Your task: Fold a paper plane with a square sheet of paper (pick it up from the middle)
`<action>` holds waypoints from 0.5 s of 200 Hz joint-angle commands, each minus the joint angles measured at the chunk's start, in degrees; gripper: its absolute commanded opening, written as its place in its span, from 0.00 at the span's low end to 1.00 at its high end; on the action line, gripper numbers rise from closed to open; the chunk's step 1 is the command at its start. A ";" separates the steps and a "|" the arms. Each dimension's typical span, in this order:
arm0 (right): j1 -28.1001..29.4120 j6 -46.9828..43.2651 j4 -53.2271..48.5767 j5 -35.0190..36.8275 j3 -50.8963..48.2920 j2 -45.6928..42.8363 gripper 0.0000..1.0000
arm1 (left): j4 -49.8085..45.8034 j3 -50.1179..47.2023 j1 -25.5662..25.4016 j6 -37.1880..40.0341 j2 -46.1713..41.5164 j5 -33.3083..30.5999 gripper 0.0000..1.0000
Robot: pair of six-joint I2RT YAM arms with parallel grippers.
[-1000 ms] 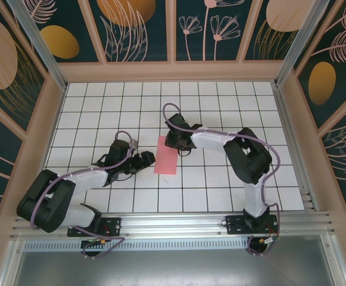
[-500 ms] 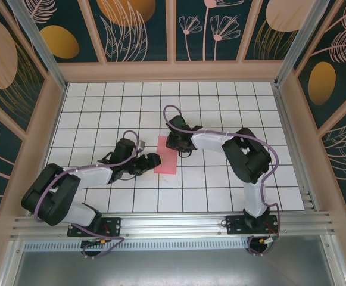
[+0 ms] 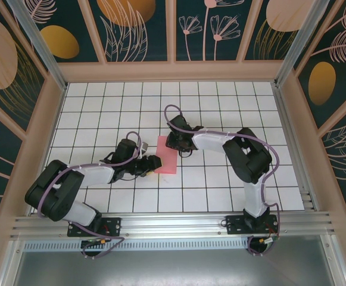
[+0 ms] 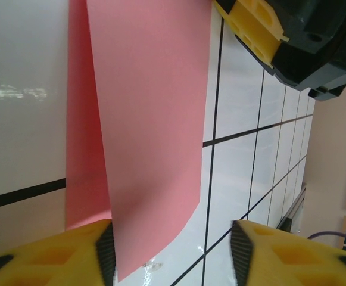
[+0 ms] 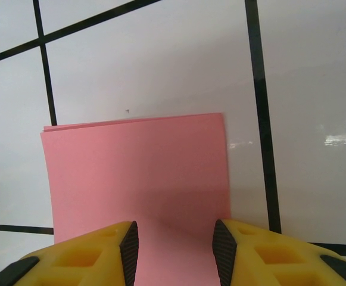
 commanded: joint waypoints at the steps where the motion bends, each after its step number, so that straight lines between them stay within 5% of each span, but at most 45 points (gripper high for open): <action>1: -0.13 -1.14 -0.67 -2.84 -1.86 -1.64 0.42 | 1.00 0.77 -0.26 0.11 1.07 -0.21 0.45; 100: 4.65 -3.95 0.52 -8.39 -8.17 -10.90 0.24 | -4.18 2.52 -0.24 2.67 3.49 -6.71 0.23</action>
